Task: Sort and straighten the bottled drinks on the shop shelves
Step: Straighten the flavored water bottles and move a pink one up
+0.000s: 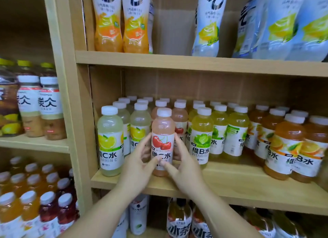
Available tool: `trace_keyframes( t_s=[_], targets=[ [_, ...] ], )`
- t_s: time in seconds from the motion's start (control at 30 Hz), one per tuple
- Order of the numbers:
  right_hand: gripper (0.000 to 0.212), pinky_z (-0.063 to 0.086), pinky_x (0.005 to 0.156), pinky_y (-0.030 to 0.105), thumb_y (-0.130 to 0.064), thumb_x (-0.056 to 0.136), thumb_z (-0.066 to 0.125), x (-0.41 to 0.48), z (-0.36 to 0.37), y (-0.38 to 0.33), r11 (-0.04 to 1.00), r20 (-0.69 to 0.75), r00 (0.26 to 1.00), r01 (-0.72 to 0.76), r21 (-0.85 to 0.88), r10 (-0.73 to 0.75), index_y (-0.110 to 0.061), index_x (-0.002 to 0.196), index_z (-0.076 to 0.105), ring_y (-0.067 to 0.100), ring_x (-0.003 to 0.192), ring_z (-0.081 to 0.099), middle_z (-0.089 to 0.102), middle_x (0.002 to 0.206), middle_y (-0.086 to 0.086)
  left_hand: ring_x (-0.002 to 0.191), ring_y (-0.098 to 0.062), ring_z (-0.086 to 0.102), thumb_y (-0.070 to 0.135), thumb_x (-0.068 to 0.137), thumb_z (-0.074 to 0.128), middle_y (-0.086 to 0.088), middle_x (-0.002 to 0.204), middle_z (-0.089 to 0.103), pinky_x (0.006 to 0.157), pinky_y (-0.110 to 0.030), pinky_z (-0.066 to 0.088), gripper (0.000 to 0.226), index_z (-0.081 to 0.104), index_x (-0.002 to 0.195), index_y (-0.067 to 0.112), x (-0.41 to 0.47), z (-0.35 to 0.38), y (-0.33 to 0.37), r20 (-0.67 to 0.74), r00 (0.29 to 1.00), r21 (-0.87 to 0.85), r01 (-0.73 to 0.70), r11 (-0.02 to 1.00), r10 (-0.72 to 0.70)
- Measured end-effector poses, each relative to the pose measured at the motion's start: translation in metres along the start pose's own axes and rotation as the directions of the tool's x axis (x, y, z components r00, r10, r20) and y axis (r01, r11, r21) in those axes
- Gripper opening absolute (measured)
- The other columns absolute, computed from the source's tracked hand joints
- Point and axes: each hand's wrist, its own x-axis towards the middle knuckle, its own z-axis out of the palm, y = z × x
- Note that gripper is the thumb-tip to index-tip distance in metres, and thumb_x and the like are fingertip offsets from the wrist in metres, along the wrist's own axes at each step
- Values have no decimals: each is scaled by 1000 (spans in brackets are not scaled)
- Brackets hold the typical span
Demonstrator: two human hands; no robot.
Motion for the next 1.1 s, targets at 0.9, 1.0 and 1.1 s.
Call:
trace_keyframes(
  t_s=[0.9,1.0,1.1],
  targets=[
    [73,48,106,35,-35,95,70,31,25,-1,966,-39,986,-164,-199,159,-25,157,32,23,129,59,64,141,2,132,-30,36,33,94,38,-22,148,50,113,-45,35,60,56,138,-2,-17,-13,-37,100,950,827,-244,506,295],
    [76,52,102,41,-40,93,71,27,24,-2,956,-25,985,-173,-239,172,-23,156,32,23,123,64,67,137,1,134,-31,39,34,93,38,-21,148,50,118,-37,25,60,57,138,-2,-16,-14,-37,107,955,822,-242,516,277],
    [76,57,98,40,-44,90,73,16,22,-5,942,-14,978,-206,-266,210,-22,153,36,18,115,69,70,130,-2,137,-36,47,34,95,41,-19,151,48,116,-40,23,59,56,140,0,-18,-15,-39,122,963,814,-235,531,241]
  ],
)
